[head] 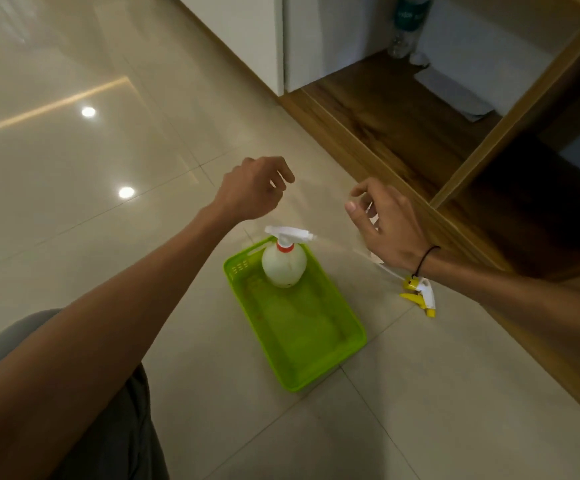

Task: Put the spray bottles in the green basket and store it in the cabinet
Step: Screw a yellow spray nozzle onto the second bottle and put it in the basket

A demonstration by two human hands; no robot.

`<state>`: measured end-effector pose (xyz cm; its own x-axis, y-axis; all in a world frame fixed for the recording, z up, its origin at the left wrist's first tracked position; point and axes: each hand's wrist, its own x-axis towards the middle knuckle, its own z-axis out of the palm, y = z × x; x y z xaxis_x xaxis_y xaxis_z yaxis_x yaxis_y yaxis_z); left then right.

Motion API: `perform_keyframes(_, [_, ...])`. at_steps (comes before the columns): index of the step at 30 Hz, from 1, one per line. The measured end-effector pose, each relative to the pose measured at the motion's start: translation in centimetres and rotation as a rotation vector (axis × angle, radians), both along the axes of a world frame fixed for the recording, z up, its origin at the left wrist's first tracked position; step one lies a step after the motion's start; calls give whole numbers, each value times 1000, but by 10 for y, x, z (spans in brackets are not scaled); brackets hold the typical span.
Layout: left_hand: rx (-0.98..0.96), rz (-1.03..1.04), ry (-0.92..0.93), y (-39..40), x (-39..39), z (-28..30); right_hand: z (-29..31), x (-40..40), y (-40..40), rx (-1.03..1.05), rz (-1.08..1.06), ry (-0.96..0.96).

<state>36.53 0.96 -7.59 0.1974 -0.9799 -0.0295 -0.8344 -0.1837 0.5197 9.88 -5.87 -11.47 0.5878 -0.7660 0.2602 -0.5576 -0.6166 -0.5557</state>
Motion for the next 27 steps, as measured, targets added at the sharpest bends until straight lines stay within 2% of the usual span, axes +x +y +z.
perform_keyframes(5, [-25, -54, 27, -22, -29, 13, -12, -38, -10, 23, -60, 50])
perform_keyframes(13, [98, -319, -171, -52, -89, 10, -57, -100, -25, 158, -73, 619])
perform_keyframes(16, [109, -423, -241, -62, -103, 3, -71, -111, -26, 207, -83, 767])
perform_keyframes(22, [137, -486, -370, -80, -125, -21, -85, -122, -25, 218, -82, 818])
perform_keyframes(27, [253, -454, -319, -100, -139, -39, -94, -125, -17, 261, -79, 823])
